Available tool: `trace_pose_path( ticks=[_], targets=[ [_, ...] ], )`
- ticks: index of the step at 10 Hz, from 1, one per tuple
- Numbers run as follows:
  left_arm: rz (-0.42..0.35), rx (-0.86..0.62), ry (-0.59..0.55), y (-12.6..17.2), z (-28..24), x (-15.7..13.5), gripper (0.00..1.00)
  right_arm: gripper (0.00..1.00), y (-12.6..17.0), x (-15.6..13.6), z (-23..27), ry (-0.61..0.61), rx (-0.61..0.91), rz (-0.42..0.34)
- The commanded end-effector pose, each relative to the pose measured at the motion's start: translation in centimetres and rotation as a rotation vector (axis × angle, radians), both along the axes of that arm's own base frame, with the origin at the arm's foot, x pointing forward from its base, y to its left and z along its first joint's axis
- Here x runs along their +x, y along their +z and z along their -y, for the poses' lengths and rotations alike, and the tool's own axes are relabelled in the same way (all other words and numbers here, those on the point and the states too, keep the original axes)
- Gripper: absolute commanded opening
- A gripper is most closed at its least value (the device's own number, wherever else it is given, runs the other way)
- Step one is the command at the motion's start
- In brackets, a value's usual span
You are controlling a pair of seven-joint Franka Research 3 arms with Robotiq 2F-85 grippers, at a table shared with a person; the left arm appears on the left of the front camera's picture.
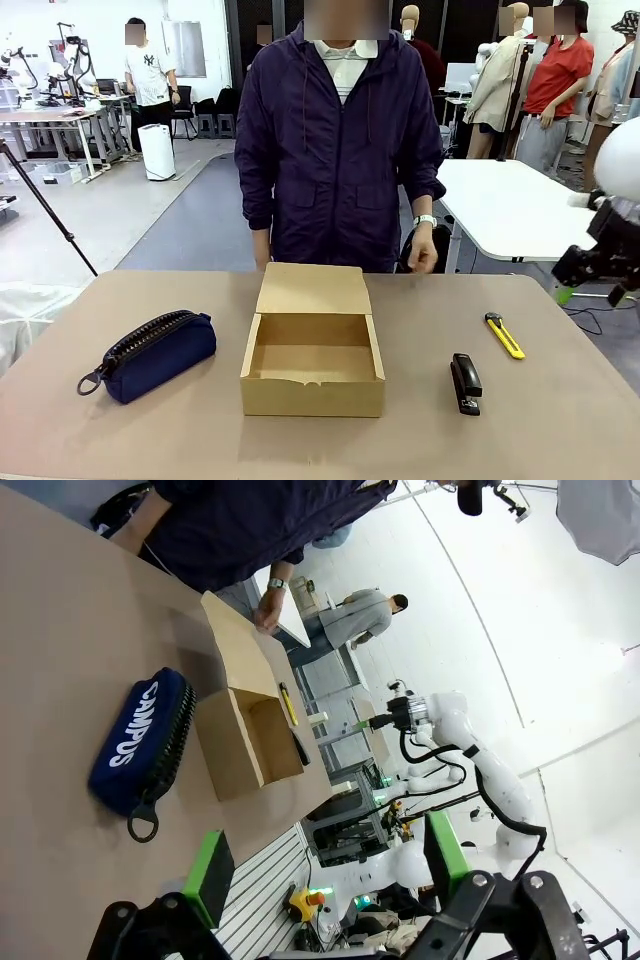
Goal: Pack the items into the box.
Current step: Pick up the item specified by the human and place it in the Mailer Box.
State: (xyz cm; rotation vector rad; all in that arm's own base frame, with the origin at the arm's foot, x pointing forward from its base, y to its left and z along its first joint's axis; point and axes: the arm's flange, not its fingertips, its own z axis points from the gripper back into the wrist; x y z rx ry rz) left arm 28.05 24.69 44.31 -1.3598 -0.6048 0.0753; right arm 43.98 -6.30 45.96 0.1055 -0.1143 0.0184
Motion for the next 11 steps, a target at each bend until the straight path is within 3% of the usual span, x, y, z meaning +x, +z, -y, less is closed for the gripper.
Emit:
trace_pose_path(
  ticks=[1, 5, 8, 11],
  targets=[
    [0.008, -0.007, -0.007, 0.1, 0.0, -0.2, 1.0, 1.0, -2.5, 3.7, -1.6, 0.014, -0.048, -0.048],
    [0.008, -0.007, -0.007, 0.1, 0.0, -0.2, 1.0, 1.0, -8.3, 9.3, -3.3, -0.031, -0.124, -0.056],
    [0.008, -0.007, -0.007, 0.1, 0.0, -0.2, 1.0, 1.0, -9.6, 11.7, -3.6, -0.055, -0.122, -0.096],
    [0.008, -0.007, -0.007, 0.1, 0.0, -0.2, 1.0, 1.0, -11.8, 13.2, -4.6, -0.073, -0.108, -0.071]
  ],
)
